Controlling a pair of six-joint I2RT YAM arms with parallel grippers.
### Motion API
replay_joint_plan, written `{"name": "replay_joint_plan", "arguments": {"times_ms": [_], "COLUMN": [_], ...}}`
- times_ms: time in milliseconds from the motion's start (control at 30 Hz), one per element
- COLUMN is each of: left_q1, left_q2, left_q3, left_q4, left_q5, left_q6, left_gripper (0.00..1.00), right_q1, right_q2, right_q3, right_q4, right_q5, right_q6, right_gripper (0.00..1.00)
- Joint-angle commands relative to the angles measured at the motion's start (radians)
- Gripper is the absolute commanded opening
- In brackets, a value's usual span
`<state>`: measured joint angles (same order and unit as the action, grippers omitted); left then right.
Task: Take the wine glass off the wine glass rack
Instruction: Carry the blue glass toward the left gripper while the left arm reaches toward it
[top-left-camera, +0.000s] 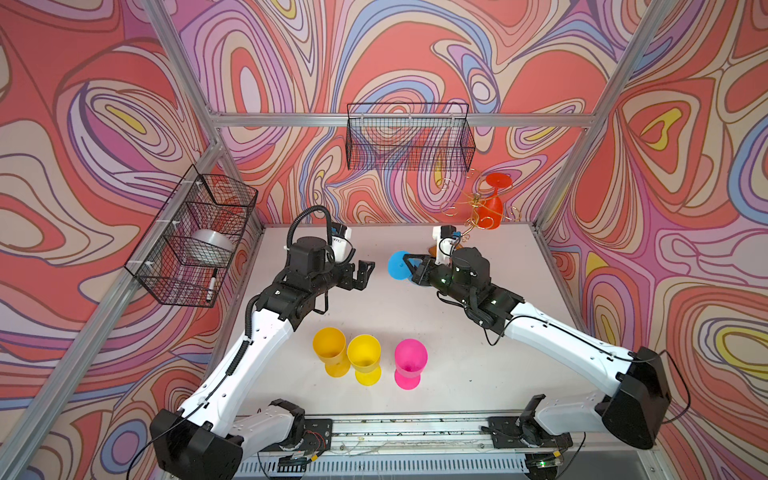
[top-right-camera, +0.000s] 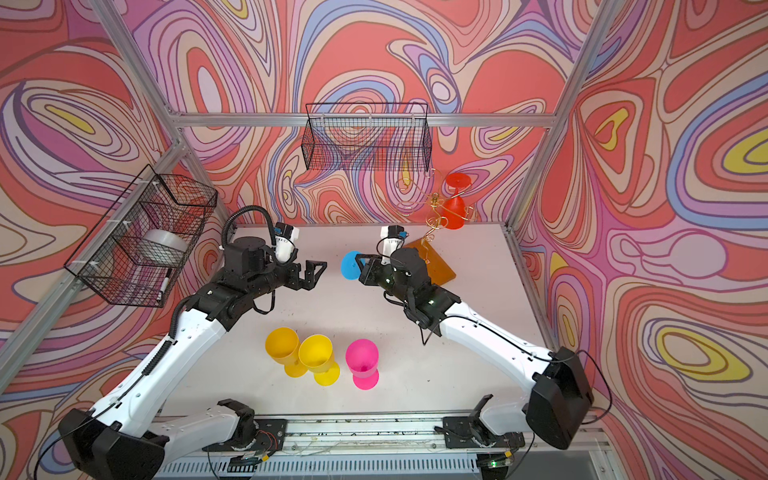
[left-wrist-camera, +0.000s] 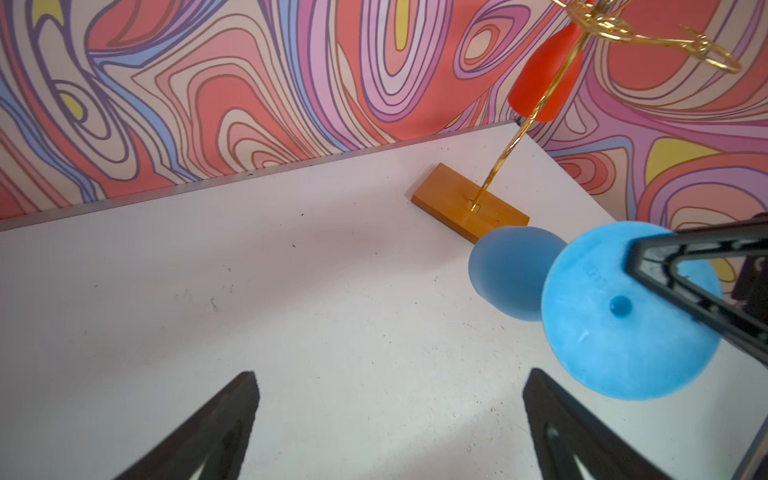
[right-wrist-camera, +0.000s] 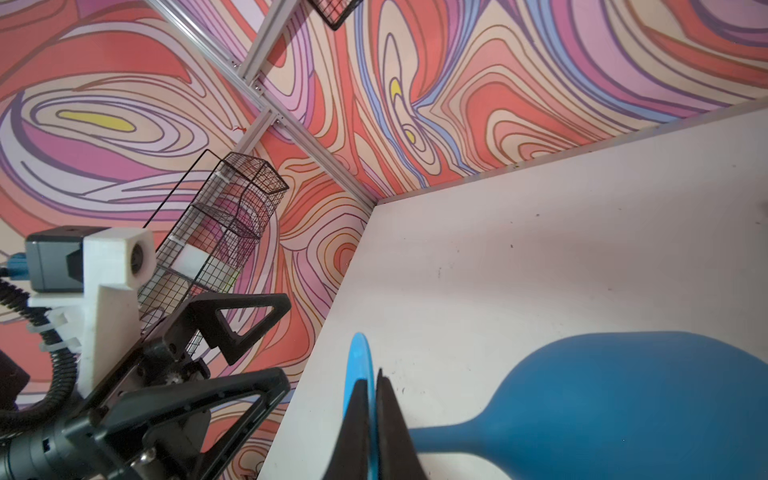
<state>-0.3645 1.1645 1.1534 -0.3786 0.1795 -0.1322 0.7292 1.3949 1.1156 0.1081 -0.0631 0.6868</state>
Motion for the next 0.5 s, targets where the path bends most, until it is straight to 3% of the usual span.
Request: {"name": "replay_joint_plan", "arguments": {"times_ms": [0, 200, 467], "left_q1": [0.009, 0.02, 0.122], "left_q2": [0.022, 0.036, 0.014], "left_q3": [0.056, 0.121, 0.203], "left_q4": [-0.065, -0.156, -0.346], "left_q5": [-0.083, -0.227, -0.171], "left_q6": [-0.025, -0.107, -0.337], "left_gripper": [1.0, 1.0, 0.97], "right_q1": [0.014, 0.033, 0.078], "right_q2": [0.049, 0.102, 0.149], "right_q3": [0.057, 0.085, 0.075], "right_q4": [0.129, 0.191, 0.239], "right_q5": [-0.144, -0.242, -0.342], "right_q6": [-0.123, -0.261, -0.425], "right_gripper": [0.0, 0.0, 0.0]}}
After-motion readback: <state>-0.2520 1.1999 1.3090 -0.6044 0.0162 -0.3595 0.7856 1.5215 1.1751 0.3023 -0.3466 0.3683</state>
